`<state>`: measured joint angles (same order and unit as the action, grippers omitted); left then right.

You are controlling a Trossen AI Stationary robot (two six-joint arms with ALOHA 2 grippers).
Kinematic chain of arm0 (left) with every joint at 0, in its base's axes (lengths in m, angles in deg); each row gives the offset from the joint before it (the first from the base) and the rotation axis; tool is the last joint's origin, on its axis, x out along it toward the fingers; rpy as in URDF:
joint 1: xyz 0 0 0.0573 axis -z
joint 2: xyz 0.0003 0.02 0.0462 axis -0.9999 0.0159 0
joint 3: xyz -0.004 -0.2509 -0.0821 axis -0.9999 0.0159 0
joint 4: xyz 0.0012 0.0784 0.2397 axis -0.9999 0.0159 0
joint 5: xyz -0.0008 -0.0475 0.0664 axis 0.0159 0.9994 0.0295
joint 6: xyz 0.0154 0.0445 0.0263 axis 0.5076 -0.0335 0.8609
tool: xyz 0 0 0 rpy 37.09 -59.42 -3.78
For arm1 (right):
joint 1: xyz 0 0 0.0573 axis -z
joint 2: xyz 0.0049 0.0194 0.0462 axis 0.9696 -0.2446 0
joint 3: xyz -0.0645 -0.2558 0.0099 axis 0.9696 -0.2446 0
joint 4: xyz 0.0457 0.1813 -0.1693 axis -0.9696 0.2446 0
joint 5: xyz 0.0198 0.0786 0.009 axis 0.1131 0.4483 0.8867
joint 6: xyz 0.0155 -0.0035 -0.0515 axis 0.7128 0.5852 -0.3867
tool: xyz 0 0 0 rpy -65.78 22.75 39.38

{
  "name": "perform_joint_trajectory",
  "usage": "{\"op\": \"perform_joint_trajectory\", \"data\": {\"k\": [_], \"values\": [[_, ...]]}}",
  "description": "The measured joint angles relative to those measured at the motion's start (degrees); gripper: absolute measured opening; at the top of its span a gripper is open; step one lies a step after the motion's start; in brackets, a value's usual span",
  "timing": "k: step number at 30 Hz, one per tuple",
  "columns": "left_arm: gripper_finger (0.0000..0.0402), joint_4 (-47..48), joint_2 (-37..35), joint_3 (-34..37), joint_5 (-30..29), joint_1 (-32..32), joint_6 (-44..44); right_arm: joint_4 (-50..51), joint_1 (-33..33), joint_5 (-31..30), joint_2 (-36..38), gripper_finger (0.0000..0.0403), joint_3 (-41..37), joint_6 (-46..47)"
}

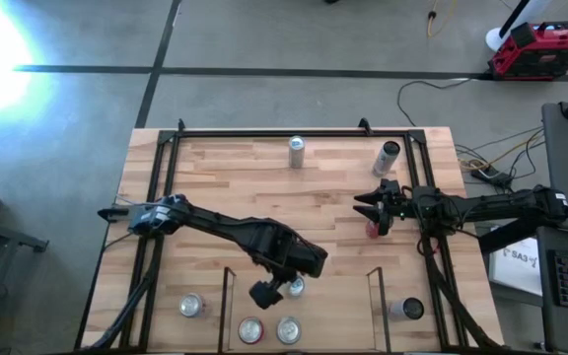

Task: Place canned beverage on shelf
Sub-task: Put the bottom blue soda can on the shelf

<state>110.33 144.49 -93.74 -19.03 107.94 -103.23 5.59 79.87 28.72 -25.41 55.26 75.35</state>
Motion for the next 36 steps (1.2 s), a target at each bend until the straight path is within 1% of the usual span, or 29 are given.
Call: {"op": "perform_joint_trajectory", "data": {"k": [11, 16, 20, 23, 27, 34, 36], "values": [[0.0359, -0.24, 0.02, 0.52, -0.74, -0.11, -11.03, 0.00, 0.00, -0.02, -0.01, 0.0183, 0.00, 0.00], [0.0359, -0.57, 1.71, 0.71, -6.04, -0.02, -10.52, 0.00, -0.01, -0.02, -0.01, 0.0183, 0.00, 0.00], [0.0351, -0.87, 2.96, 0.71, -7.39, 0.02, -10.46, 0.01, -0.02, 0.00, 0.00, 0.0183, 0.00, 0.00], [0.0335, -0.92, 3.23, 0.71, -7.37, 0.07, -10.37, 0.00, 0.00, 0.00, -0.01, 0.0183, 0.00, 0.00], [0.0303, -0.98, 3.23, 0.71, -7.35, 0.18, -9.50, 0.01, -0.01, -0.02, -0.01, 0.0183, 0.00, 0.00], [0.0223, -3.13, 3.25, 0.71, -6.78, 0.80, -8.84, 0.00, -0.01, -0.01, -0.01, 0.0183, 0.00, -0.01], [0.0218, -4.34, 3.26, 0.71, -6.04, 0.97, -8.59, 0.01, 0.00, 0.00, -0.01, 0.0183, 0.00, 0.00]]}}
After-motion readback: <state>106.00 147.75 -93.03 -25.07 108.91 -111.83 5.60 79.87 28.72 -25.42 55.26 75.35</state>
